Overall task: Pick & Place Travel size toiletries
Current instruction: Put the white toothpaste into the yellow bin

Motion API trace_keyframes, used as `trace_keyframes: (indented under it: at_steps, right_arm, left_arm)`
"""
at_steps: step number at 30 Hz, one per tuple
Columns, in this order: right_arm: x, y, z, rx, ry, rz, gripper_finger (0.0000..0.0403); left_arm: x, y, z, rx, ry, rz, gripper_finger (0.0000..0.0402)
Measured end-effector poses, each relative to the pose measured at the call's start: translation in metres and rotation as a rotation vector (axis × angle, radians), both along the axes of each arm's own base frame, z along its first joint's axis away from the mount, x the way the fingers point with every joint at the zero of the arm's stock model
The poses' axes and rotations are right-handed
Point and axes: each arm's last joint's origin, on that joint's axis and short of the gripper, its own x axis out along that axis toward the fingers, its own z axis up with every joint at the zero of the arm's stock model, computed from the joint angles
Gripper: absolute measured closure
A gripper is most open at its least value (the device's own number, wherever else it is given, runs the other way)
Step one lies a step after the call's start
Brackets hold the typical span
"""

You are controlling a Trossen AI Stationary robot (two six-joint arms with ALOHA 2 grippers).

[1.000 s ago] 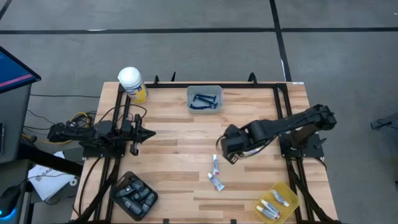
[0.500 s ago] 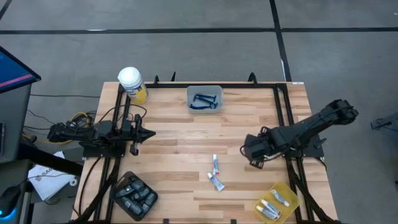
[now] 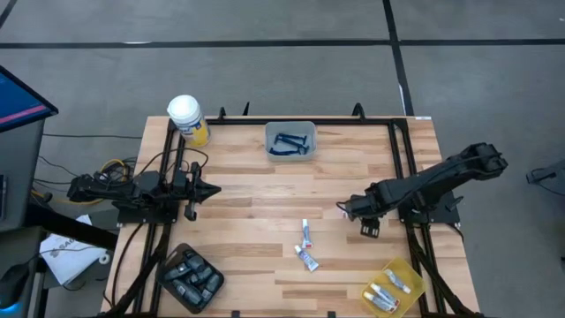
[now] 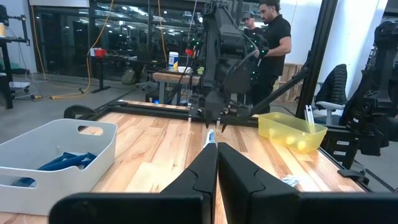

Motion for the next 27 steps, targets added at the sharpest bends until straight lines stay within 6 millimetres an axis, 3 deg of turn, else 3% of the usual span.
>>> trace_keyframes:
  at_steps: [13,16,22,27]
  right_arm:
    - [0.017,-0.013,-0.033,0.032,0.140,0.063,0.0193]
    - [0.018,-0.016,-0.037,0.068,0.165,0.051,0.0228]
    - [0.017,-0.021,-0.035,0.120,0.170,0.009,0.0347]
    - [0.020,-0.021,-0.030,0.120,0.141,-0.052,0.0351]
  left_arm:
    - [0.000,0.000,0.000,0.000,0.000,0.000,0.0394]
    - [0.000,0.000,0.000,0.000,0.000,0.000,0.0394]
    - [0.000,0.000,0.000,0.000,0.000,0.000,0.0394]
    - [0.000,0.000,0.000,0.000,0.000,0.000,0.0394]
